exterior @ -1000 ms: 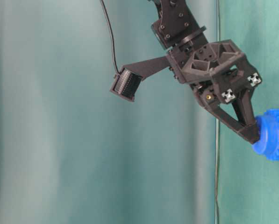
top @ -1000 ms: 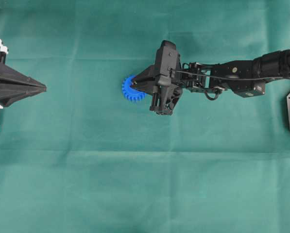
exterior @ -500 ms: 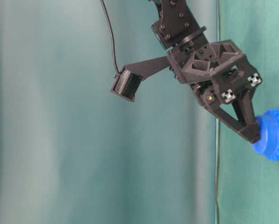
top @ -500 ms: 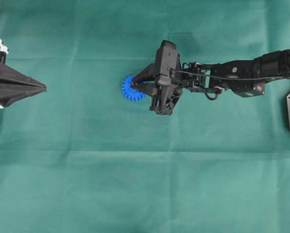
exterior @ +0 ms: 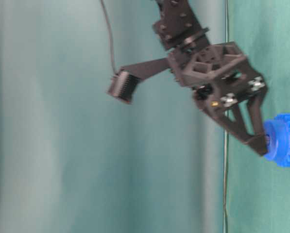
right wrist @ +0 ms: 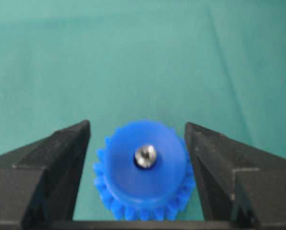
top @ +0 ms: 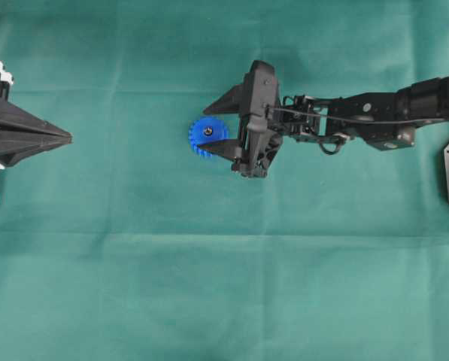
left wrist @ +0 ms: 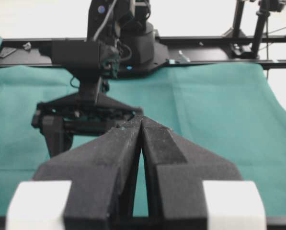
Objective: Insert the shaft placed at a random location into the center hole of the small gear at another random location.
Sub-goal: 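Open the right gripper to release the inserted shaft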
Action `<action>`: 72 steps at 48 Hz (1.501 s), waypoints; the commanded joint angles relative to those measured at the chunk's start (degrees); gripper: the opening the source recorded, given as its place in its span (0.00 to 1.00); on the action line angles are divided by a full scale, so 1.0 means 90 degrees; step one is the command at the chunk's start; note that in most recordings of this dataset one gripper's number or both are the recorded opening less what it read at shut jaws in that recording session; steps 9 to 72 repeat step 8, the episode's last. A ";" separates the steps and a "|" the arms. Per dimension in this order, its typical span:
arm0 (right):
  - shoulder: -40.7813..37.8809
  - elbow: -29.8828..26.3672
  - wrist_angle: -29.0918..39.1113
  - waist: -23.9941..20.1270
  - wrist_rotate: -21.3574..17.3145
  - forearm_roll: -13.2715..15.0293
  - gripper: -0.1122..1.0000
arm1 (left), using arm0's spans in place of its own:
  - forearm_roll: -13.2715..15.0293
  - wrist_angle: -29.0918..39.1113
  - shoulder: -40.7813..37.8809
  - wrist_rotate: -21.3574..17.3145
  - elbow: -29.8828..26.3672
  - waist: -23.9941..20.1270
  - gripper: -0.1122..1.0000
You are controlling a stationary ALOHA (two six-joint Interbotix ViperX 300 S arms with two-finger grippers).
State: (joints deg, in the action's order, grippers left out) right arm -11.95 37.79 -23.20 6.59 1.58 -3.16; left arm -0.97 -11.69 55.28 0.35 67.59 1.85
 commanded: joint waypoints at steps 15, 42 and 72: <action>0.0645 -0.0059 0.0244 -0.0010 0.0078 0.0010 0.80 | -0.0020 -0.0029 -0.0029 0.0010 -0.0156 0.0068 0.10; 0.0645 -0.0059 0.0244 -0.0010 0.0078 0.0010 0.80 | -0.0020 -0.0029 -0.0029 0.0010 -0.0156 0.0068 0.10; 0.0645 -0.0059 0.0244 -0.0010 0.0078 0.0010 0.80 | -0.0020 -0.0029 -0.0029 0.0010 -0.0156 0.0068 0.10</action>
